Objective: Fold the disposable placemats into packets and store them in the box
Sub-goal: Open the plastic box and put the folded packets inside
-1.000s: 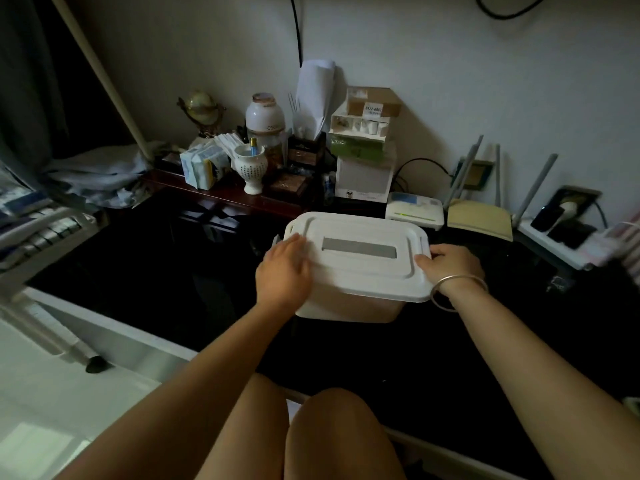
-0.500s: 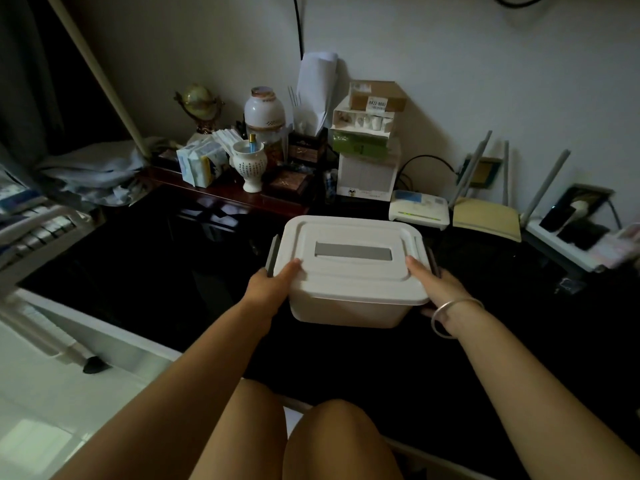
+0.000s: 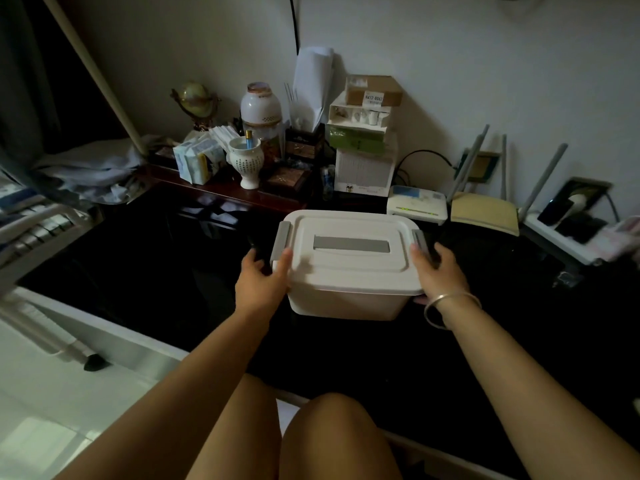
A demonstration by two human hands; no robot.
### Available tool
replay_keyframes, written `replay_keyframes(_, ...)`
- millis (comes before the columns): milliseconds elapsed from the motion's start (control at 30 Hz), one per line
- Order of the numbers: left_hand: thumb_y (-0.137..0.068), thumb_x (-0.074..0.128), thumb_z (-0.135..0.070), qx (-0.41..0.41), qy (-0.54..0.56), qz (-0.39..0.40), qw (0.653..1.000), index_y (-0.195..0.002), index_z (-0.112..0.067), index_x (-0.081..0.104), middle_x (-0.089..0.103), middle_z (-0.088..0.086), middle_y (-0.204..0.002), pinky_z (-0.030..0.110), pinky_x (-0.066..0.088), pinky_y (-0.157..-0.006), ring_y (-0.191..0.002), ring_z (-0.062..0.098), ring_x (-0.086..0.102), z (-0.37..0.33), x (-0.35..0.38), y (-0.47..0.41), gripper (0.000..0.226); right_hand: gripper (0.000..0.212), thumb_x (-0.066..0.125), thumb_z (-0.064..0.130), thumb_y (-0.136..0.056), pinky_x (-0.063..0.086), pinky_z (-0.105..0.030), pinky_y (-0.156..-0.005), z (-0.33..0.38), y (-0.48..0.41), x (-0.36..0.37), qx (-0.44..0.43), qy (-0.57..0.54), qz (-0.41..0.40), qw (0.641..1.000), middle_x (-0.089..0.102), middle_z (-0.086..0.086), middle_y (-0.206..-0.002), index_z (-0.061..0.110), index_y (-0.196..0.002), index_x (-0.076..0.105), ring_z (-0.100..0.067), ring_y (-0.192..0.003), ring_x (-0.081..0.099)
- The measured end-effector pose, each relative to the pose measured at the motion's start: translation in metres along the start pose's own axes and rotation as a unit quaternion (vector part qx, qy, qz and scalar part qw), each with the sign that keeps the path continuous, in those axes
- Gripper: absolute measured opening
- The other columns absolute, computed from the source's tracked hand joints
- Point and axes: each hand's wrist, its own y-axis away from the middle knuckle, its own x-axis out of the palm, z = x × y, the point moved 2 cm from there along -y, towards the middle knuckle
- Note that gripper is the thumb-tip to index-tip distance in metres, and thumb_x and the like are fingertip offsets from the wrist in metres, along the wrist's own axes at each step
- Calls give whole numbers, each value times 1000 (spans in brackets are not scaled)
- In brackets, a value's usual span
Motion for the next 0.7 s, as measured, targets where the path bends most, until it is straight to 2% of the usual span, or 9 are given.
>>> replay_keyframes(33, -78, 71, -58, -41, 91, 5, 995, -152, -19, 25, 48, 2, -138, 45, 52, -96, -119, 26, 57, 9, 0, 1, 95, 86, 56, 68, -78, 55, -49, -81, -11, 5, 0, 33, -77, 3, 996, 42, -4, -144, 26, -148, 27, -33, -122, 50)
replay_keyframes(67, -78, 75, -52, -58, 138, 12, 989, -149, -16, 30, 48, 2, -133, 43, 53, -97, -116, 25, 58, 15, 1, 4, 92, 85, 58, 64, -80, 58, -46, -71, -18, 11, 0, 49, -106, 2, 993, 42, -5, -143, 24, -148, 27, -33, -119, 52)
replay_keyframes(167, -76, 78, -50, -50, 151, 37, 987, -124, -8, 58, 66, 7, -118, 39, 54, -95, -104, 22, 67, 21, 9, 2, 67, 73, 56, 62, -83, 58, -41, -58, -31, 15, 5, 57, -104, 27, 993, 56, -9, -125, 15, -137, 40, -30, -91, 66)
replay_keyframes(233, -78, 78, -44, -51, 174, 64, 981, -115, -9, 67, 72, 8, -108, 40, 54, -94, -100, 22, 70, 12, 18, -3, 53, 64, 56, 59, -85, 57, -39, -56, -25, 9, 12, 48, -129, 44, 990, 63, -8, -109, 13, -127, 45, -28, -74, 70)
replay_keyframes(333, -58, 84, -49, -48, 183, 73, 979, -124, -12, 62, 70, 6, -114, 43, 53, -96, -103, 21, 69, -5, 32, -23, 79, 60, 64, 55, -81, 59, -39, -60, -4, -7, 18, 32, -131, 50, 990, 66, -8, -98, 13, -121, 49, -24, -70, 72)
replay_keyframes(467, -77, 70, -17, -10, 126, 49, 991, -122, -13, 62, 68, 5, -114, 43, 53, -96, -105, 21, 65, -31, 52, -47, 46, 48, 66, 42, -84, 60, -43, -75, 18, -41, 17, 21, -169, 31, 985, 68, -8, -85, 11, -119, 54, -25, -67, 72)
replay_keyframes(600, -86, 65, -11, 2, 132, 96, 987, -123, -12, 62, 67, 5, -117, 40, 51, -97, -107, 22, 64, -43, 81, -70, 37, 46, 66, 34, -87, 59, -43, -74, 27, -73, 26, 8, -201, 9, 980, 66, -12, -102, 10, -123, 50, -29, -71, 71)
replay_keyframes(700, -87, 53, 2, -2, 152, 140, 978, -131, -23, 57, 65, 2, -122, 40, 48, -101, -112, 21, 59, -47, 97, -80, 51, 49, 64, 36, -89, 59, -44, -78, 26, -88, 35, -6, -215, 5, 977, 65, -12, -107, 11, -127, 44, -29, -75, 70)
